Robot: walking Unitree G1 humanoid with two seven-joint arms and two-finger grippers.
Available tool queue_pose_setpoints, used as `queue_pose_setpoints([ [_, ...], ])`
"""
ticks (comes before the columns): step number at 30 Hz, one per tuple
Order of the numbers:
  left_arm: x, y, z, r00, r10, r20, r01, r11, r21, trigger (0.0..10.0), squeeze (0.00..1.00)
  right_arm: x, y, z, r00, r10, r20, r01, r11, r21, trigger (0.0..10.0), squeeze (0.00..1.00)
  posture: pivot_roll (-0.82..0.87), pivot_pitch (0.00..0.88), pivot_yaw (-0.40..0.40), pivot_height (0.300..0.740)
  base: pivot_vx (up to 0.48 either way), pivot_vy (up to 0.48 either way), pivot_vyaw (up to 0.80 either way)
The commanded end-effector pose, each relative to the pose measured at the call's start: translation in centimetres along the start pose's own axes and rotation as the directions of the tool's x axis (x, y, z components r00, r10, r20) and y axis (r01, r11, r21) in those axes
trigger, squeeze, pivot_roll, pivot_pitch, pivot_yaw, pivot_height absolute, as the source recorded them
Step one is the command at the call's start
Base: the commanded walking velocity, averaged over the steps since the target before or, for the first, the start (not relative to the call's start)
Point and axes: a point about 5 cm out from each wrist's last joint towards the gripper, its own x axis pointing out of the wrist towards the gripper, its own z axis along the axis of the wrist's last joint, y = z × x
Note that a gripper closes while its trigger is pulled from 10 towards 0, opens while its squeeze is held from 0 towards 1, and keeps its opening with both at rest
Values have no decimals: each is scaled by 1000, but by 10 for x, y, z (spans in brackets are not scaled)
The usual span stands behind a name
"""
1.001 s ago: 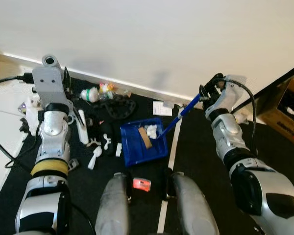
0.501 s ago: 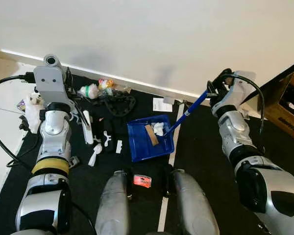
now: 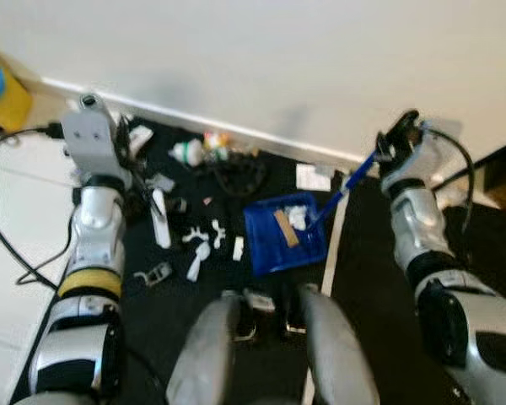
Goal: Sweep floor
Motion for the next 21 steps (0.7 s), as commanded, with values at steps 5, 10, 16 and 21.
queue_pose_setpoints([
  [5, -5, -4, -10, 998, -30, -54, 33, 999, 43, 10000, 0, -7, 1, -12, 999, -10, -34, 11, 999, 35, 0, 0, 74, 296, -74, 740, 0, -467, 0],
  [10, -5, -6, -9, 998, -37, -50, 39, 998, 54, 10000, 0, -8, -1, -12, 999, -19, -32, 20, 999, 34, 0, 0, 74, 298, -72, 740, 0, -472, 0],
  [16, -4, -4, -10, 998, -3, -58, 3, 1000, -6, 10000, 0, -9, -3, -13, 999, -24, -34, 25, 999, 31, 0, 0, 74, 297, -72, 740, 0, -394, 0],
  [21, -4, 4, -15, 994, 48, -94, -48, 999, 1, 10000, 0, -8, -3, -12, 999, -21, -33, 22, 999, 30, 0, 0, 74, 298, -72, 740, 0, 0, 0],
])
